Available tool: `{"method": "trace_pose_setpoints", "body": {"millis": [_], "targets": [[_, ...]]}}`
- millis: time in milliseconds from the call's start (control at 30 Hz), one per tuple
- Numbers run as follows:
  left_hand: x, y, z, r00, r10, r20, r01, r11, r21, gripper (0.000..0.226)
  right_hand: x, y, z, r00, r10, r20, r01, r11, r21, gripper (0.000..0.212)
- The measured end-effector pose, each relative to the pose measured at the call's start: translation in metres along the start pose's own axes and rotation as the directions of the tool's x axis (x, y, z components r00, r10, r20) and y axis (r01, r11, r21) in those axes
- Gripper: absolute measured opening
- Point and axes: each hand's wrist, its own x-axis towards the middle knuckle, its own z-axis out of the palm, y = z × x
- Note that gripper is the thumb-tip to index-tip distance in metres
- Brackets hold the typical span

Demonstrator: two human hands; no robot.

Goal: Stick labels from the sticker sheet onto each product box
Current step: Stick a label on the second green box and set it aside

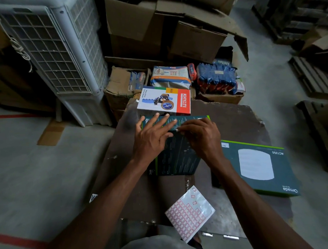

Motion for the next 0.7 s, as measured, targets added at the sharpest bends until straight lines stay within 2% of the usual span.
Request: {"method": "trace_pose_setpoints", "body": {"millis": [100,233,567,633,700], "targets": [[0.001,0.002,0.003,1.000,-0.014,-0.021,0.013,1.000,-0.027,0.047,0.003,-0.003,-0.004,0.999,0.031,0.016,-0.032,0.999,0.028,0.021],[-0.001,0.000,0.005,0.998,-0.003,-0.056,0.000,0.998,-0.056,0.047,0.003,-0.013,-0.001,1.000,0.014,0.000,-0.014,0.999,-0.045,0.023],[-0.001,-0.005,0.006,0.995,0.002,-0.101,-0.016,0.990,-0.138,0.043,0.009,-0.005,-0.007,0.999,0.053,-0.010,-0.052,0.992,0.112,0.025],[-0.001,-0.004,0.009,0.995,0.000,-0.104,-0.014,0.991,-0.133,0.043,0.012,-0.007,-0.009,0.996,0.074,0.044,-0.077,0.994,0.083,0.042],[-0.002,-0.004,0.012,0.994,0.002,-0.108,-0.015,0.993,-0.117,0.042,0.011,-0.011,-0.006,0.979,0.076,0.190,-0.073,0.997,-0.024,0.072]]}}
